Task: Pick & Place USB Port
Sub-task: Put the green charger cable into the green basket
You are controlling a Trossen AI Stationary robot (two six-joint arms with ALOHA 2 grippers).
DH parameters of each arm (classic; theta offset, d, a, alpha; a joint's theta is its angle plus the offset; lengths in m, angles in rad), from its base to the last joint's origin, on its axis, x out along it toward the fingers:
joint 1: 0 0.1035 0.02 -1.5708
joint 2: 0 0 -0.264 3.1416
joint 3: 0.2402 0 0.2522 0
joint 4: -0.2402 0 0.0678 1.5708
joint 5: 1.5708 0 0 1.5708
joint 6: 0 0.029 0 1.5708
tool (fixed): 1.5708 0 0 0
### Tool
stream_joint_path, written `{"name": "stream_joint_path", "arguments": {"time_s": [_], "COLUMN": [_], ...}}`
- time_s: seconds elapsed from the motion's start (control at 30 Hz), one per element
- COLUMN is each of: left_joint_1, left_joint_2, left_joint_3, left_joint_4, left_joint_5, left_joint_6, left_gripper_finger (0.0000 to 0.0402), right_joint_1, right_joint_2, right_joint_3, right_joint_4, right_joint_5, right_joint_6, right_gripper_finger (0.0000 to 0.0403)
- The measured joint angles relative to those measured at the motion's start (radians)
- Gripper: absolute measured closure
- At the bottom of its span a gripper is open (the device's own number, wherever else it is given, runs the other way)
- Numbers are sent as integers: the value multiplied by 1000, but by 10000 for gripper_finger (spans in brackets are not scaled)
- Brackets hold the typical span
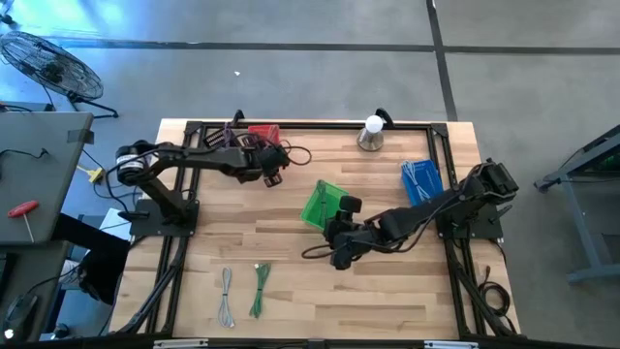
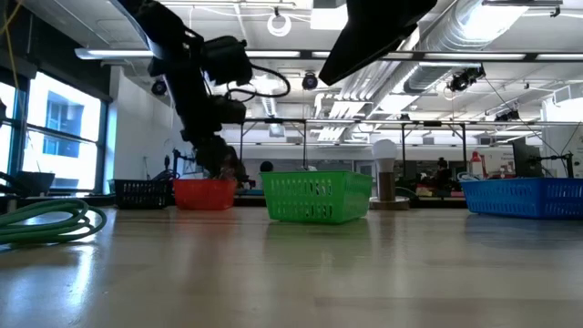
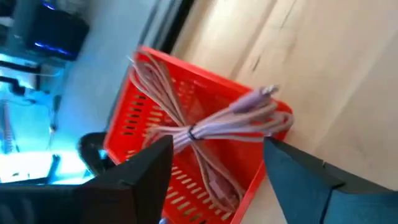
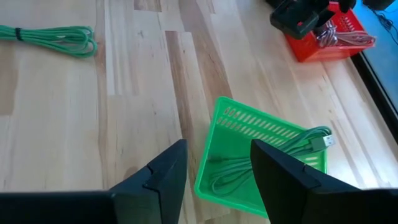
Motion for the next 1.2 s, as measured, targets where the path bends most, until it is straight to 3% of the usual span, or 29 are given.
{"name": "stream_joint_path", "arguments": {"time_s": [0.23, 0.43, 0.53, 0.67, 0.9, 1.07, 1.2], "left_joint_1": [-146, -357, -483, -637, -863, -982, -1004], "left_joint_2": [-79, -235, -316, -382, -347, -247, -158], "left_joint_3": [1, 1, 1, 2, 1, 1, 1], "left_joint_4": [-61, -184, -246, -307, -333, -336, -311], "left_joint_5": [-212, -153, -30, 116, 271, 270, 311], "left_joint_6": [2, -62, -237, -581, -1222, -1437, -1554], "left_gripper_finger": [150, 149, 149, 149, 149, 149, 149], "right_joint_1": [10, 11, 11, 13, 30, 62, 89], "right_joint_2": [1, 1, 1, 1, 1, 1, 1], "right_joint_3": [0, 0, 0, -1, 0, -1, 0], "right_joint_4": [-1, -12, -30, -45, -45, -42, -27], "right_joint_5": [2, -1, -24, -53, -66, -69, -68], "right_joint_6": [0, 0, 2, 22, 51, 72, 81], "right_gripper_finger": [234, 233, 233, 234, 233, 233, 233]}}
